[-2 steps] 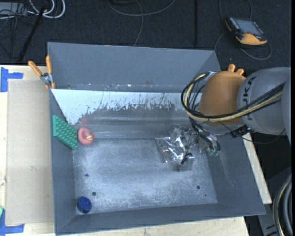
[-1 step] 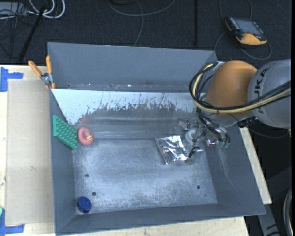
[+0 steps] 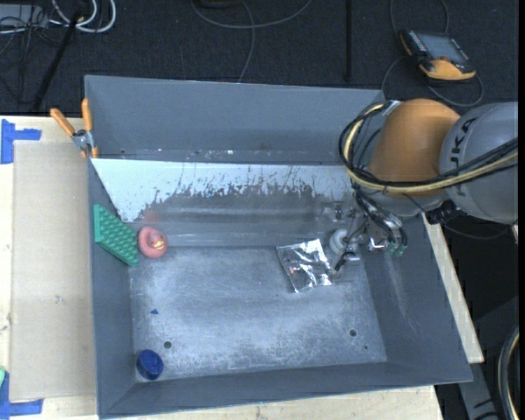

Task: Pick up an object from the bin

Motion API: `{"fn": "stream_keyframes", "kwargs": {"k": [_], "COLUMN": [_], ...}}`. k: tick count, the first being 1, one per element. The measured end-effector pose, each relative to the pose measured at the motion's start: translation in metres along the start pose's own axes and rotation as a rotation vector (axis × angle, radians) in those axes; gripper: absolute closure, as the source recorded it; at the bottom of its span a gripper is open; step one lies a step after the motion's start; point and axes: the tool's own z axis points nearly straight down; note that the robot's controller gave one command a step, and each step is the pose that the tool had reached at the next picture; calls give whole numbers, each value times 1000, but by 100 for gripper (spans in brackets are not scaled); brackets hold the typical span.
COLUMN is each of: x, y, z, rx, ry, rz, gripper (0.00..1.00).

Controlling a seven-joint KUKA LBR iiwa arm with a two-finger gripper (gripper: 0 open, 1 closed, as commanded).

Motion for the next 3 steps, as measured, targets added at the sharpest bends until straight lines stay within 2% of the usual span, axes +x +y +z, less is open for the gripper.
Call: {"fn": "stream_keyframes", "kwargs": {"k": [1, 2, 3], "x": [2, 2, 1], "y": [13, 13, 14], "z": [31, 31, 30], "rx": [0, 0, 0], "ry": [6, 5, 3], "rz": [173, 172, 171], "gripper": [0, 0, 100]}}
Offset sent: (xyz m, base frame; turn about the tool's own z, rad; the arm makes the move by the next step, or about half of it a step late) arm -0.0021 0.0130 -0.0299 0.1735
